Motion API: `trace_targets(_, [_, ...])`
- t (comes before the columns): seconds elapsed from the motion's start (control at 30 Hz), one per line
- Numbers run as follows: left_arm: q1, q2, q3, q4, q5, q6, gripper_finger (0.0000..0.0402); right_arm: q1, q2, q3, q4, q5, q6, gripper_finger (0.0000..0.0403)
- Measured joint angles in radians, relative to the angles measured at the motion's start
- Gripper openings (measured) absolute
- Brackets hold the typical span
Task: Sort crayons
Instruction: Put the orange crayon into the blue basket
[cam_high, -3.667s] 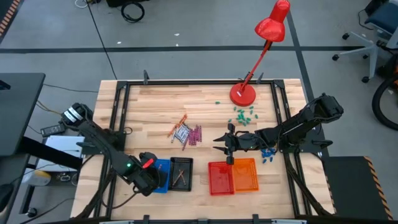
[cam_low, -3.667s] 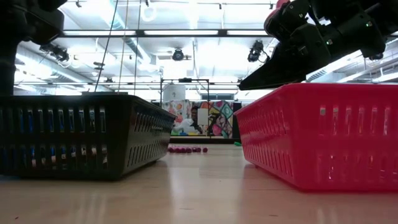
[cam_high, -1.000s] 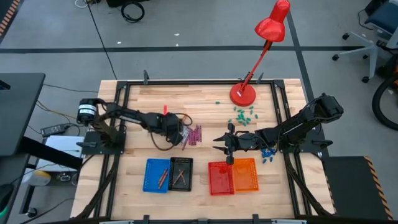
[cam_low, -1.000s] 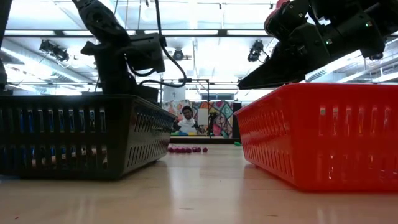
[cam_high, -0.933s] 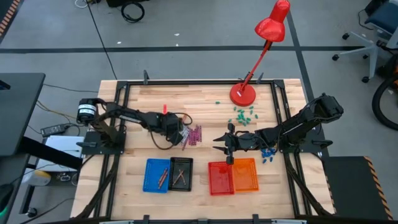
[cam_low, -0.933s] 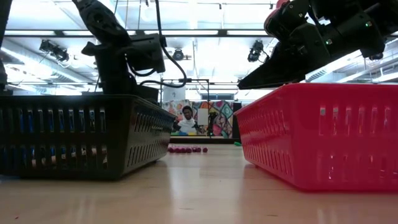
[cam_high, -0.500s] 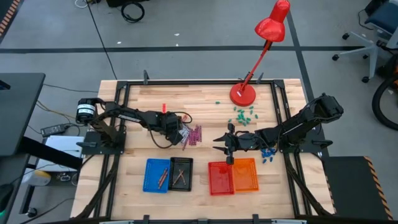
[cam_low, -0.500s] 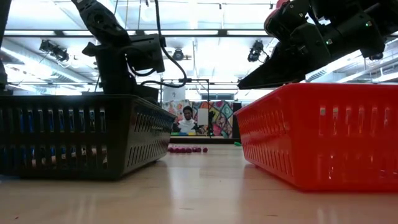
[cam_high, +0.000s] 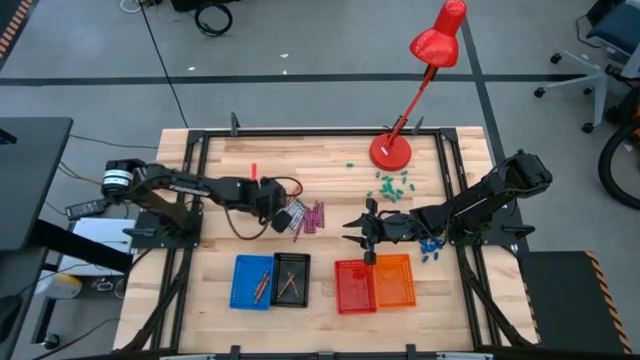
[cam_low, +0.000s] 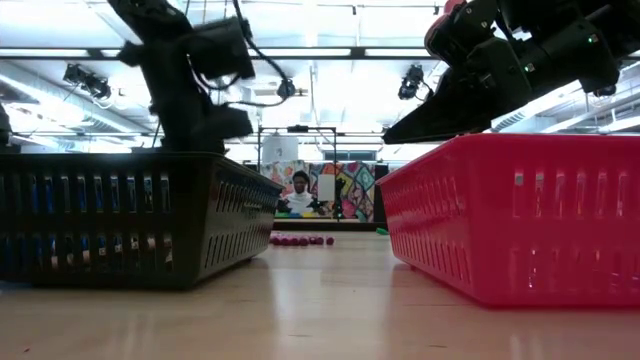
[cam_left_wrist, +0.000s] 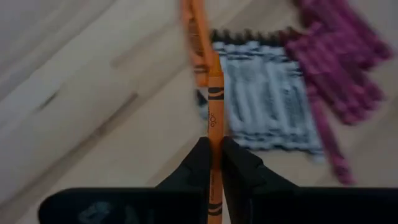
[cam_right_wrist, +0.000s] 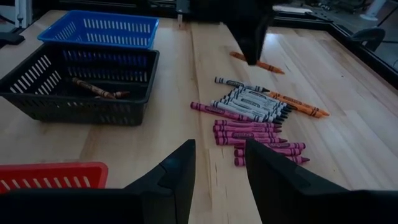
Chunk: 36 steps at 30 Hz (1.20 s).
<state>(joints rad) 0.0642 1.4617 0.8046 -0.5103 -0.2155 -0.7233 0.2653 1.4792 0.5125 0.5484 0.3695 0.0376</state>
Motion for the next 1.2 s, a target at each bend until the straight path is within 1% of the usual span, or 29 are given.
trace_targets(0.1, [-0.058,-0.041,0.0,-0.011,0.008,-0.061,0.0029,0.0,0.0,0.0,0.0,0.001,-0.002,0.0144])
trace_targets(0.27, [-0.195,-0.101,0.002,-0.01,0.012,-0.207,0.003,0.0,0.0,0.0,0.002,0.003,-0.005,0.0144])
trace_targets(0.5, [-0.406,-0.154,0.002,-0.034,-0.04,-0.467,0.003,0.0,0.0,0.0,-0.003,0.003,0.004,0.0144])
trace_targets(0.67, [-0.553,-0.154,0.003,-0.05,-0.062,-0.656,0.003,0.001,0.0,0.0,-0.002,0.003,0.008,0.0144])
trace_targets(0.8, [-0.665,-0.153,0.003,-0.059,-0.112,-0.805,0.003,0.001,0.0,0.0,-0.001,0.003,0.011,0.0144])
trace_targets(0.9, [-0.742,-0.153,0.003,-0.069,-0.125,-0.907,0.003,0.001,0.0,0.0,0.0,0.003,0.011,0.0144])
trace_targets(1.07, [-0.832,-0.129,0.003,-0.073,-0.131,-1.046,0.003,0.001,0.0,0.0,0.001,0.003,0.011,0.0144])
trace_targets(1.2, [-0.862,-0.085,0.004,-0.069,-0.122,-1.112,0.003,0.001,0.0,0.0,0.004,0.003,0.011,0.0144])
